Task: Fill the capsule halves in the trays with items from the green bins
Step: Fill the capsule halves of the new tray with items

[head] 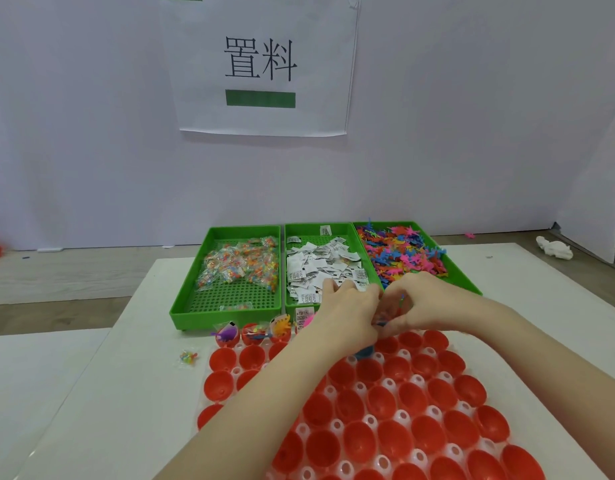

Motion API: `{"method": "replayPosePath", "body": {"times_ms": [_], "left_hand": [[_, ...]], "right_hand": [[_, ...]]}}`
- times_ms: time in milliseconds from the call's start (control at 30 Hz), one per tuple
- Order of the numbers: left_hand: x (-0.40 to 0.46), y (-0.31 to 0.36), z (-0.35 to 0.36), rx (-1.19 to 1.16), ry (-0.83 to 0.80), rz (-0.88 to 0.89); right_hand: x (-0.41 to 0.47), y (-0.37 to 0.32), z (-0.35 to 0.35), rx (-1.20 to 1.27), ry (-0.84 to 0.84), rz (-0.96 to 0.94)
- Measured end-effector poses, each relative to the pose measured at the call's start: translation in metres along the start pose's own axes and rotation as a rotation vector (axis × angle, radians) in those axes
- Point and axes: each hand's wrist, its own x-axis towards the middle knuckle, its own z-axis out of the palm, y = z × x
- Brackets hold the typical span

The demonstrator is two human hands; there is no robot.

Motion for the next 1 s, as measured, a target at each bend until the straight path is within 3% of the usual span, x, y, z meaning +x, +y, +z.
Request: {"method": "replayPosePath", "body": {"times_ms": [133,233,333,467,567,667,833,1000], "left_hand": [[-0.008,-0.005,-0.009,-0.042,0.068,0.044],[-0.019,-0.027,-0.025,-0.224,0.342,0.07],[-0.027,-0.068,-0.041,-0.327,0.511,-0.128],[-0.037,-0.131,-0.045,-0.452,0.302,-0.457],[-0.042,-0.162,-0.034,-0.363,0.053,-0.492],[-0.043,-0.173,-0.022,-0.349,-0.14,-0.485],[-0.034,-0.171,-0.017,-0.303,0.002,-0.475],[-0.034,-0.172,-0.014,-0.228,0.02,-0.491]], "right_hand": [[-0.001,0.005,-0.013,0.065,0.051,-0.001],[0.0,0.018,-0.021,0.261,0.151,0.037],[0.007,0.044,-0.017,0.209,0.343,0.181],[0.011,0.072,-0.004,0.077,0.288,0.384],[0.013,0.08,0.005,0.079,0.185,0.455],[0.016,0.081,0.01,0.195,0.22,0.449],[0.02,0.085,0.01,0.486,0.445,0.494],[0.026,0.081,0.013,0.472,0.44,0.46]]}}
